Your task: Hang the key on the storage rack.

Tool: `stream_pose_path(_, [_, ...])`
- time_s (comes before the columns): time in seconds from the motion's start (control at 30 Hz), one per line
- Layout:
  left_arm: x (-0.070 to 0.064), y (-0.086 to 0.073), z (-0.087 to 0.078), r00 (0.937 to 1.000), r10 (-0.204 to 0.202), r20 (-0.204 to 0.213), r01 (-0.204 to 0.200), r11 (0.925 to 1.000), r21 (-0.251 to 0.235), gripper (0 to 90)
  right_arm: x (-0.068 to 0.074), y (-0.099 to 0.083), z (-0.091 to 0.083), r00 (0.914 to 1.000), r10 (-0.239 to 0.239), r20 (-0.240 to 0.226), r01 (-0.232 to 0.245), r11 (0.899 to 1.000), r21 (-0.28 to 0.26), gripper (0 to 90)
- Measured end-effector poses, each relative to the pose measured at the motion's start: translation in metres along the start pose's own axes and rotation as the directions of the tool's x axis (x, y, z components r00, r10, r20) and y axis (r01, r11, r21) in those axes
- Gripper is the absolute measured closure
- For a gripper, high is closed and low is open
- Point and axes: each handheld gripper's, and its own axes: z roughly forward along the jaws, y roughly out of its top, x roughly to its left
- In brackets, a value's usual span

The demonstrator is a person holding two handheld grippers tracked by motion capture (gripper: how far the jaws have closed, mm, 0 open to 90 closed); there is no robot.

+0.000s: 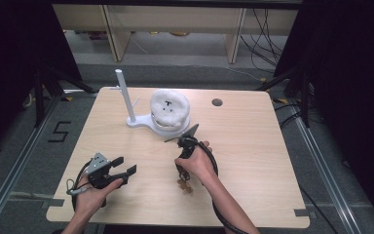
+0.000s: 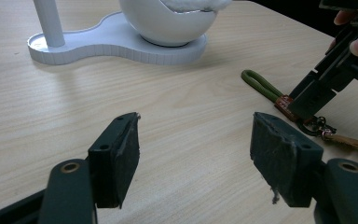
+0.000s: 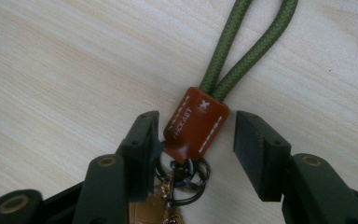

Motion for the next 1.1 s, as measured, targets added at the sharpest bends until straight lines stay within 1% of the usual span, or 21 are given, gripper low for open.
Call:
stream_pose_path(0.07, [0.000,0.000,0.000,1.0000,0.000,0.000,0.000,1.0000,0.000,32.3,0.000,0.000,0.000,1.0000,-0.008,0.005,0.008,1.000,0.007,52.5])
stream_pose_path(0.1, [0.000,0.000,0.000,1.0000,-0.001,0.001,0.001,1.0000,0.000,32.3,0.000,0.001,0.002,0.9994,-0.031,0.016,0.031,1.000,0.000,53.1])
stream_pose_path(0.17, [0.000,0.000,0.000,1.0000,-0.001,0.001,0.001,1.0000,0.000,32.3,0.002,0.002,0.002,0.9993,-0.029,0.022,0.029,1.000,0.003,53.6])
stream_pose_path(0.2, [0.000,0.000,0.000,1.0000,-0.001,0.001,0.001,1.0000,0.000,32.3,0.003,0.002,0.002,0.9997,-0.024,0.010,0.024,0.999,0.022,54.1])
stream_pose_path(0.23, [0.000,0.000,0.000,1.0000,-0.001,0.001,0.001,1.0000,-0.001,32.3,0.003,0.002,0.002,0.9997,-0.024,0.010,0.024,0.999,0.022,54.1])
stream_pose_path(0.3, [0.000,0.000,0.000,1.0000,-0.001,0.002,0.001,1.0000,-0.001,32.3,0.005,0.003,0.004,0.9992,-0.025,0.032,0.024,1.000,0.019,55.0])
stream_pose_path(0.37, [0.001,0.000,0.000,1.0000,-0.001,0.002,0.001,1.0000,0.002,32.3,0.005,0.004,0.004,0.9986,-0.040,0.033,0.039,0.999,0.028,55.1])
stream_pose_path(0.4, [0.001,0.000,0.000,1.0000,-0.001,0.002,0.001,1.0000,0.002,32.3,0.005,0.004,0.004,0.9989,-0.031,0.036,0.030,0.999,0.021,55.3])
stream_pose_path(0.47, [0.001,-0.001,0.001,0.9999,-0.004,0.014,0.004,1.0000,-0.008,32.3,0.005,0.004,0.004,0.9993,-0.029,0.024,0.029,0.999,0.032,56.1])
stream_pose_path(0.53, [0.001,-0.001,0.001,0.9999,-0.005,0.013,0.006,1.0000,-0.008,32.3,0.005,0.005,0.004,0.9988,-0.035,0.033,0.034,0.999,0.036,58.8])
stream_pose_path(0.57, [0.001,-0.001,0.001,0.9999,-0.007,0.008,0.007,1.0000,-0.004,32.3,0.004,0.004,0.004,0.9990,-0.035,0.026,0.035,0.999,0.033,63.8])
stream_pose_path(0.6, [0.001,-0.001,0.001,0.9999,-0.007,0.008,0.007,1.0000,-0.004,32.3,0.004,0.004,0.004,0.9990,-0.035,0.026,0.035,0.999,0.033,63.8])
stream_pose_path(0.63, [0.001,-0.001,0.001,0.9999,-0.008,0.009,0.008,1.0000,-0.004,32.3,0.003,0.005,0.003,0.9991,-0.043,0.008,0.042,0.998,0.047,66.5])
stream_pose_path(0.67, [0.000,-0.001,0.001,0.9999,-0.008,0.009,0.008,1.0000,-0.003,32.3,0.005,0.004,0.003,0.9995,-0.031,0.011,0.030,0.998,0.047,71.8])
stream_pose_path(0.8, [0.001,-0.001,0.001,0.9999,-0.008,0.010,0.008,1.0000,-0.004,32.3,0.004,0.005,0.002,0.9987,-0.049,-0.011,0.050,0.997,0.055,73.8])
stream_pose_path(0.87, [0.001,-0.001,0.001,0.9999,-0.010,0.011,0.010,0.9999,-0.004,32.3,0.003,0.003,0.002,0.9984,-0.054,-0.016,0.054,0.998,0.037,74.8])
stream_pose_path(0.9, [0.001,-0.001,0.001,0.9999,-0.010,0.011,0.010,0.9999,-0.003,32.5,0.000,0.003,0.001,0.9968,-0.068,-0.041,0.070,0.997,0.035,75.6])
stream_pose_path(1.0, [0.000,-0.002,0.001,0.9998,-0.014,0.017,0.014,0.9999,-0.003,32.8,-0.001,0.002,0.000,0.9962,-0.075,-0.043,0.076,0.997,0.019,76.3])
stream_pose_path(1.03, [0.000,-0.002,0.001,0.9995,-0.021,0.025,0.021,0.9998,-0.002,33.7,-0.004,0.000,0.001,0.9953,-0.086,-0.046,0.084,0.996,-0.024,77.6])
stream_pose_path(1.07, [0.000,-0.002,0.001,0.9995,-0.021,0.025,0.021,0.9998,-0.002,34.3,-0.004,0.000,0.001,0.9953,-0.086,-0.046,0.084,0.996,-0.024,77.6])
stream_pose_path(1.1, [-0.001,-0.002,0.002,0.9988,-0.025,0.043,0.025,0.9997,-0.001,35.1,-0.007,0.000,-0.002,0.9931,-0.095,-0.068,0.092,0.995,-0.046,80.8])
